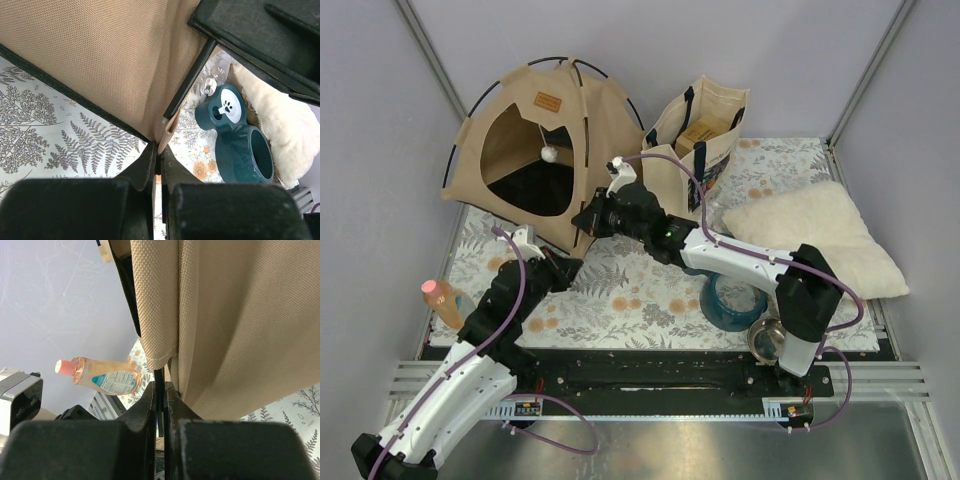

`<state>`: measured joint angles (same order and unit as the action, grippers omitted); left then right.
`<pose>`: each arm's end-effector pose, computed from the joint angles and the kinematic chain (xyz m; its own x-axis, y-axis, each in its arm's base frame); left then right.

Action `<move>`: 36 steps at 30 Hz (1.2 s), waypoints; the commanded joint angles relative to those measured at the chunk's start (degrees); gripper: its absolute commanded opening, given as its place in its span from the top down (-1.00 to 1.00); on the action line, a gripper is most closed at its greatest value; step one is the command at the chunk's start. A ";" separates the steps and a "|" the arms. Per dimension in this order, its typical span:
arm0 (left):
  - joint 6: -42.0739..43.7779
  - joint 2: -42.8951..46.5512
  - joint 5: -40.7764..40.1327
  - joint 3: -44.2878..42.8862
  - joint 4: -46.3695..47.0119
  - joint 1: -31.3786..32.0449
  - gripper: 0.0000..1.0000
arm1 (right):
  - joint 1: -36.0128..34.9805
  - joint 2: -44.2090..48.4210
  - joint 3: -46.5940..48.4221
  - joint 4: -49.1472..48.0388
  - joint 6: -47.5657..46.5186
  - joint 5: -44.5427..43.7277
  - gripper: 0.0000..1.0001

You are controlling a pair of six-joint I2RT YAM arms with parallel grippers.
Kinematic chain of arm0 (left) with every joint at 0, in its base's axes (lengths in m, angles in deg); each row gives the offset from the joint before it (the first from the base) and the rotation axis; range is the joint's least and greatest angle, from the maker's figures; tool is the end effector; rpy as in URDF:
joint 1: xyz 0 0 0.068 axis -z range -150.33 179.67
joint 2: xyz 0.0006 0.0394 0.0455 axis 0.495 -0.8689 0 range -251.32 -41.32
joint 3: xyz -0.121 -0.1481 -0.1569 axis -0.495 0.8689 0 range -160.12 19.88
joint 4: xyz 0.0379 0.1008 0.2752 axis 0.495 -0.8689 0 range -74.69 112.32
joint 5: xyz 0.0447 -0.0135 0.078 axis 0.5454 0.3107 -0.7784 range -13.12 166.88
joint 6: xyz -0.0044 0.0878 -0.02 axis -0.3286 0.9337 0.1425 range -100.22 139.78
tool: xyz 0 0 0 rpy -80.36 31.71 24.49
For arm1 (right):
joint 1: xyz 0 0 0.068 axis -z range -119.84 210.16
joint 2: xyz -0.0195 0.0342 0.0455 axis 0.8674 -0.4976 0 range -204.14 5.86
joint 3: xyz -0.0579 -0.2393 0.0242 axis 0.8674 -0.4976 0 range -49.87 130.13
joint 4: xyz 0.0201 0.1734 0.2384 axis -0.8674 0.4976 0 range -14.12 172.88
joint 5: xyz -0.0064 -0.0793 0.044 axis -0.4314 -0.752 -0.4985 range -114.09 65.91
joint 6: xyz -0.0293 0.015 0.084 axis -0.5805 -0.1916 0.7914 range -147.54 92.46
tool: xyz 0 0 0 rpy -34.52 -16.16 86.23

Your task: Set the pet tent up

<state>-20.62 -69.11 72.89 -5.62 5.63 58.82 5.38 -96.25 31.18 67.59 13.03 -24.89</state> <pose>0.2116 -0.1115 0.2229 -0.4940 -0.4648 -0.7348 0.1422 0.7906 -0.5957 0.2918 0.4114 0.2667 -0.6230 0.2452 -0.7428 -0.5317 0.5638 0.6320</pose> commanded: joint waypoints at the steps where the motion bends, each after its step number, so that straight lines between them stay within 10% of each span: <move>1: 0.41 -0.25 4.25 -0.34 -12.05 1.35 1.00 | 6.09 3.93 1.12 -9.55 -1.03 -9.66 1.00; 36: 0.85 -2.00 6.27 0.10 -10.65 1.44 1.00 | 6.88 2.26 0.15 -10.69 3.10 -4.65 1.00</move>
<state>-20.60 -70.95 72.98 -5.92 6.41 58.93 7.41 -95.85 30.40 66.63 16.29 -19.01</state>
